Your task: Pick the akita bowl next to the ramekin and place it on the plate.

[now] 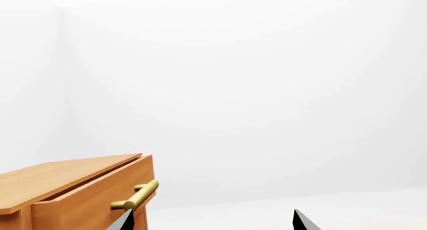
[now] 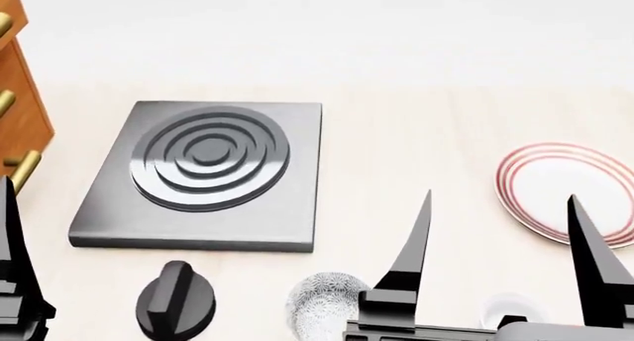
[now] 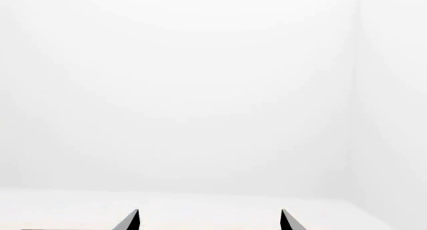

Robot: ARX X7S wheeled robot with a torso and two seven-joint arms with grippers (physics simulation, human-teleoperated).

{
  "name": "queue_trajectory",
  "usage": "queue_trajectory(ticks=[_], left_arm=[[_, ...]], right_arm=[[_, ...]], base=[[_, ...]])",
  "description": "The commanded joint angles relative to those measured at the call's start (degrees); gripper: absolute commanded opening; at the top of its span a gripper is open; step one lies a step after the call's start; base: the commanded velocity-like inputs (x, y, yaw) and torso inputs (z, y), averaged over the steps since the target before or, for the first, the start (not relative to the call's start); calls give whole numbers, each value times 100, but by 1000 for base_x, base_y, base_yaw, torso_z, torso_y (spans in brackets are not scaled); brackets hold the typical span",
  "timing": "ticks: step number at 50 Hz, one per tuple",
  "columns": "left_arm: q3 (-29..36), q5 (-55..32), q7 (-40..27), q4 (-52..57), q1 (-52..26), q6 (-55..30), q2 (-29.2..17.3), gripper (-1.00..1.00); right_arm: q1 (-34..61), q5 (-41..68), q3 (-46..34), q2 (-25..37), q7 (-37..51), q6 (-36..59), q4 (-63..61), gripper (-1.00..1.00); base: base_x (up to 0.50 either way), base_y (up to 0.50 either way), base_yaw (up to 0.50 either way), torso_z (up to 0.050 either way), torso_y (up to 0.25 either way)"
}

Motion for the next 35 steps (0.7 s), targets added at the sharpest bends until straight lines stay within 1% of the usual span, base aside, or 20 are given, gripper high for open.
queue_trajectory(ticks=[1, 35], left_arm=[[31, -7, -16, -4, -47, -18, 8, 100], [103, -41, -55, -3, -158, -45, 15, 100]], right_arm=[[28, 41, -1, 37, 28, -31, 7, 100], [152, 148, -55, 94, 93, -38, 36, 100]], base=[[98, 0, 0, 0, 0], [100, 0, 0, 0, 0]])
